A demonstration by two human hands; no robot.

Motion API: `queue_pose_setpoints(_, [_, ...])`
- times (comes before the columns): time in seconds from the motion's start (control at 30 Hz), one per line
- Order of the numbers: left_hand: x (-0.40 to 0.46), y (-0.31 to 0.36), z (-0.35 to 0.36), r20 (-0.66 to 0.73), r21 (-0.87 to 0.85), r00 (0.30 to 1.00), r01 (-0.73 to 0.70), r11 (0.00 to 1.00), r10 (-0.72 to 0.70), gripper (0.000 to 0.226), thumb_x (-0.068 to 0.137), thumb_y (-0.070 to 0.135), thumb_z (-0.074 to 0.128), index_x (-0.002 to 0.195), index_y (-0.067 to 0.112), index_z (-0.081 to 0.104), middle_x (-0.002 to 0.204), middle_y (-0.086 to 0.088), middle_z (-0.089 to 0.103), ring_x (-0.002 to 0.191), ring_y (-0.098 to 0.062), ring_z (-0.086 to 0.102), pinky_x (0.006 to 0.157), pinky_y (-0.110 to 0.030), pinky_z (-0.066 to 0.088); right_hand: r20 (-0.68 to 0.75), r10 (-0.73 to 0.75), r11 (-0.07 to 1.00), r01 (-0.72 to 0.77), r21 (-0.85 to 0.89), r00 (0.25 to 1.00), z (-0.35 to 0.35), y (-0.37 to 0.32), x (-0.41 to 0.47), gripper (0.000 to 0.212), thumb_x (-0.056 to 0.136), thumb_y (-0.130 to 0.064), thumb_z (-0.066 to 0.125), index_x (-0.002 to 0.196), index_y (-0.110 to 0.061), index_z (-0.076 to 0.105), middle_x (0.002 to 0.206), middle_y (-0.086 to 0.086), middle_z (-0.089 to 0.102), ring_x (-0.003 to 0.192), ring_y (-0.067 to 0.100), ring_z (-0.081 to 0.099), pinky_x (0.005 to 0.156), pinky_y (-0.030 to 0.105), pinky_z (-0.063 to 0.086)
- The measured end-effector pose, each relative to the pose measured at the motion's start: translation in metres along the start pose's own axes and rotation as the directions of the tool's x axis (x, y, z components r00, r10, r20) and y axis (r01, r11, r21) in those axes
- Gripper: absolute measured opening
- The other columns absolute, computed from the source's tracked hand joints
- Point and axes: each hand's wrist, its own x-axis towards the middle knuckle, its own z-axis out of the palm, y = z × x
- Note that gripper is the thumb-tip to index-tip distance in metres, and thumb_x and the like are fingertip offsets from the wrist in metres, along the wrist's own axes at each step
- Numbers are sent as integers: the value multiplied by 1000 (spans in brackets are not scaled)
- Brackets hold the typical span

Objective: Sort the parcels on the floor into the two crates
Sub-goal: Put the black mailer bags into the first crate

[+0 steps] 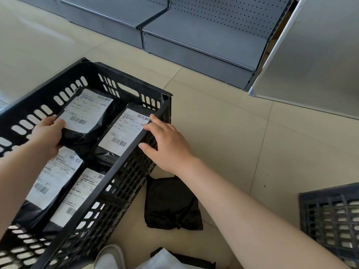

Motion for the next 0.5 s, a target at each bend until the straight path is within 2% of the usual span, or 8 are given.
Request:
queue_pose_setpoints(0.1, [5, -3, 7, -21, 74, 1000, 2, 997, 0, 40, 95, 24, 56, 134, 28, 57, 125, -2, 62, 107, -21, 63, 86, -39, 54, 16, 21, 1000, -21, 16, 1000, -1, 0, 0, 52, 100, -38, 54, 148, -26, 40, 168, -7, 12, 139, 28, 37, 110, 45, 37])
queue_pose_setpoints(0.27, [15, -15, 22, -12, 208, 1000, -14, 978, 16, 39, 94, 22, 57, 132, 23, 61, 125, -6, 64, 98, -22, 62, 82, -35, 53, 12, 21, 999, -22, 42, 1000, 2, -1, -2, 49, 100, -35, 54, 147, -27, 40, 168, -9, 10, 135, 28, 40, 106, 46, 42])
queue_pose_setpoints(0.33, [17, -22, 25, -20, 276, 999, -24, 961, 31, 37, 94, 22, 57, 131, 22, 61, 125, -6, 63, 102, -26, 62, 82, -34, 52, 9, 18, 999, -18, 40, 1000, 3, 1, -2, 49, 100, -34, 54, 146, -27, 40, 168, -10, 10, 134, 27, 42, 104, 45, 43])
queue_pose_setpoints(0.4, [14, -26, 26, -21, 355, 998, -48, 933, 60, 36, 96, 21, 56, 132, 19, 61, 127, -8, 62, 113, -30, 60, 92, -36, 50, 4, 12, 999, -12, 41, 1000, 4, 2, -2, 49, 100, -33, 54, 146, -27, 40, 168, -10, 10, 133, 27, 43, 103, 44, 43])
queue_pose_setpoints(0.47, [12, -26, 25, -24, 533, 993, -82, 842, 112, 42, 92, 25, 57, 134, 23, 59, 134, -11, 59, 124, -35, 51, 103, -42, 44, -4, 10, 999, -10, 50, 1000, 5, 3, -2, 49, 99, -32, 54, 146, -27, 40, 168, -10, 10, 132, 27, 44, 102, 43, 44])
queue_pose_setpoints(0.5, [8, -24, 25, -28, 674, 986, -105, 731, 167, 45, 90, 27, 57, 135, 26, 58, 137, -13, 55, 129, -36, 43, 108, -47, 39, -4, 9, 999, -9, 53, 1000, 6, 3, -2, 49, 99, -32, 54, 146, -27, 40, 168, -10, 10, 131, 27, 44, 102, 43, 44])
